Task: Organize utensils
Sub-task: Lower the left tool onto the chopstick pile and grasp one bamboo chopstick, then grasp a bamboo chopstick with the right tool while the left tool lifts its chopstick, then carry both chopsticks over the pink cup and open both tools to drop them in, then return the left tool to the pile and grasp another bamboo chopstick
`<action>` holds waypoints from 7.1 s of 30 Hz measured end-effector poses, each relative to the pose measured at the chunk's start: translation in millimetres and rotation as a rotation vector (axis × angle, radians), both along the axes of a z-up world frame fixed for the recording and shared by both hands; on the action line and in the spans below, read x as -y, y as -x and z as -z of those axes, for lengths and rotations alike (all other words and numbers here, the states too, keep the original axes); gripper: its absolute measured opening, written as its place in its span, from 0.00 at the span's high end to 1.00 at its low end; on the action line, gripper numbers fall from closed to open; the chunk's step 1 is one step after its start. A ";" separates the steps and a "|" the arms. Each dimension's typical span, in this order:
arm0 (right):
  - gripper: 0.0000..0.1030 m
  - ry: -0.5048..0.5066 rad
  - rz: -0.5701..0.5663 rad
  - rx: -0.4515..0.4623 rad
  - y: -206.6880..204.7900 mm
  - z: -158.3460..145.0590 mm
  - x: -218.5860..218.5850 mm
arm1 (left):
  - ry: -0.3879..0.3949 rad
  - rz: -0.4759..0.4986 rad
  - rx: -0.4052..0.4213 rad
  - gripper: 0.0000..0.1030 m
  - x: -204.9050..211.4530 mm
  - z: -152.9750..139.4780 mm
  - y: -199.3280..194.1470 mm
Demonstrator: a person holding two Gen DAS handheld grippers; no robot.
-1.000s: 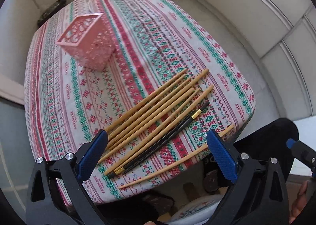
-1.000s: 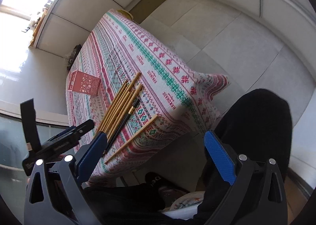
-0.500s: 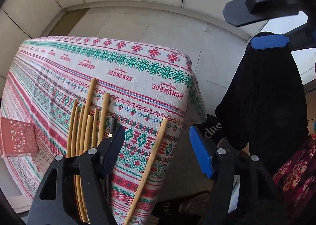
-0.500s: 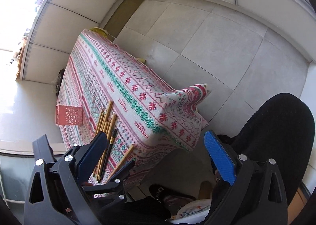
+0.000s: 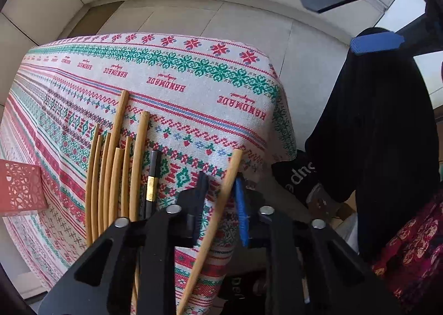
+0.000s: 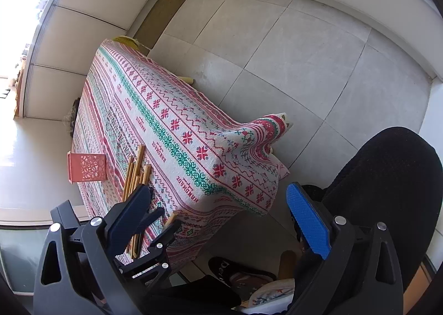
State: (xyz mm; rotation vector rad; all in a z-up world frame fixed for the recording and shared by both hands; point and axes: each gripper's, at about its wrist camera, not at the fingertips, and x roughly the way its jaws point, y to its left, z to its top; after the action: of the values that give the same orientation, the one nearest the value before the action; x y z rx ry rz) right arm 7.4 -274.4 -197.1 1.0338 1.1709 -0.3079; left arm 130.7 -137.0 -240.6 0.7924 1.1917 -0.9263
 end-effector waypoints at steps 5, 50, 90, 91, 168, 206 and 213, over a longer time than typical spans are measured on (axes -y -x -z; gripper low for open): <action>0.07 -0.003 -0.028 -0.010 -8.0 1.5 -11.4 | 0.102 -0.097 0.016 0.94 -23.8 -19.2 9.4; 0.79 0.054 -0.054 -0.309 -153.5 23.3 -114.0 | 1.085 -0.715 0.455 0.94 -318.0 -268.4 -0.6; 0.92 0.326 -0.214 0.643 -184.6 -239.7 -143.6 | 0.977 -0.835 0.714 0.94 -265.7 -292.8 -60.3; 0.92 0.339 -0.216 0.667 -188.2 -250.3 -143.6 | 0.977 -0.843 0.726 0.94 -265.0 -295.7 -65.6; 0.35 0.162 -0.072 0.069 -108.5 -16.6 -38.6 | 0.283 -0.186 0.182 0.07 -76.7 -134.6 -60.3; 0.32 0.062 -0.136 0.000 -114.4 4.3 -37.0 | -0.060 -0.385 -0.100 0.78 -39.1 -15.8 -156.0; 0.30 0.089 -0.152 -0.050 -150.5 4.5 -58.4 | 0.026 -0.352 -0.036 0.94 -66.4 -17.8 -150.2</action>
State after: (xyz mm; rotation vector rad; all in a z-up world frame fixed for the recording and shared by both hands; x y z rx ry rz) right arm 157.9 -216.0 -201.6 0.8585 1.2625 -0.2648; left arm 280.8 -70.7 -222.7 0.5235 1.2978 -0.6660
